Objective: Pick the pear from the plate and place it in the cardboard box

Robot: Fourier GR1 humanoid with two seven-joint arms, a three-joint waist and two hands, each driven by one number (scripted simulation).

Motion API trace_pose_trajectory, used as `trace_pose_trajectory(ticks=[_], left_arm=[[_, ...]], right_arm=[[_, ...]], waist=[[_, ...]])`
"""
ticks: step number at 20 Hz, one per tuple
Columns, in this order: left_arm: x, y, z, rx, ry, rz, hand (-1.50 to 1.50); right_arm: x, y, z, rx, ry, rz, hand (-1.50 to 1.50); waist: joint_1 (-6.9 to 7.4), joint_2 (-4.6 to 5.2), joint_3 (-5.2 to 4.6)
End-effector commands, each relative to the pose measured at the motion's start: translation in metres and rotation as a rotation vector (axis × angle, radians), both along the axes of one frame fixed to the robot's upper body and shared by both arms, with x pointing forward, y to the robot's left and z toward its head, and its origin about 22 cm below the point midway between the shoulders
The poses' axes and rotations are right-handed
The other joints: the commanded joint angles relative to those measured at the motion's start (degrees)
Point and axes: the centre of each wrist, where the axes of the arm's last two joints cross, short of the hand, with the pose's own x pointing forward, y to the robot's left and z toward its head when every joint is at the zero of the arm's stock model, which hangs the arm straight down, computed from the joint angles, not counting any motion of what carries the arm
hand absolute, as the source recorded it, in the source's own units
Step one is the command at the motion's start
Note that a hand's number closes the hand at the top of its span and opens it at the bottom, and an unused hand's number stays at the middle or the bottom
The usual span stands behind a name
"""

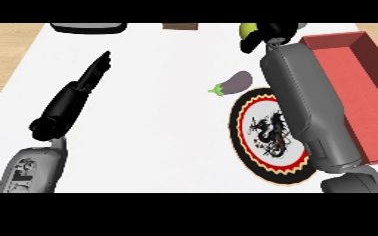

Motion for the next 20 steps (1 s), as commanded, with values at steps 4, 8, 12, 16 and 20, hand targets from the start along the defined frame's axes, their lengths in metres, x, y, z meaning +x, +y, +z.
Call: trace_pose_trajectory(ticks=[4, 8, 12, 16, 20], left_arm=[[-0.007, 0.004, -0.003, 0.006, 0.001, 0.032, 0.00], [-0.003, -0.009, 0.010, -0.008, -0.006, 0.003, 0.00], [-0.004, -0.002, -0.004, -0.001, 0.009, 0.017, 0.00], [-0.005, -0.011, -0.003, 0.000, 0.010, 0.004, 0.00], [-0.005, 0.013, 0.001, -0.007, -0.002, 0.035, 0.00]], right_arm=[[0.007, -0.021, 0.048, 0.185, -0.224, -0.302, 1.50], [0.015, -0.053, 0.070, 0.177, -0.274, -0.466, 1.50], [0.014, -0.112, 0.067, 0.220, -0.331, -0.527, 1.50], [0.006, -0.156, 0.063, 0.190, -0.290, -0.581, 1.50], [-0.003, -0.205, 0.051, 0.136, -0.101, -0.596, 1.50]], waist=[[-0.84, -0.46, 0.00], [-0.74, -0.38, 0.01], [-0.85, -0.09, 0.01], [-1.37, -0.34, 0.02], [-1.42, -0.30, 0.02]])
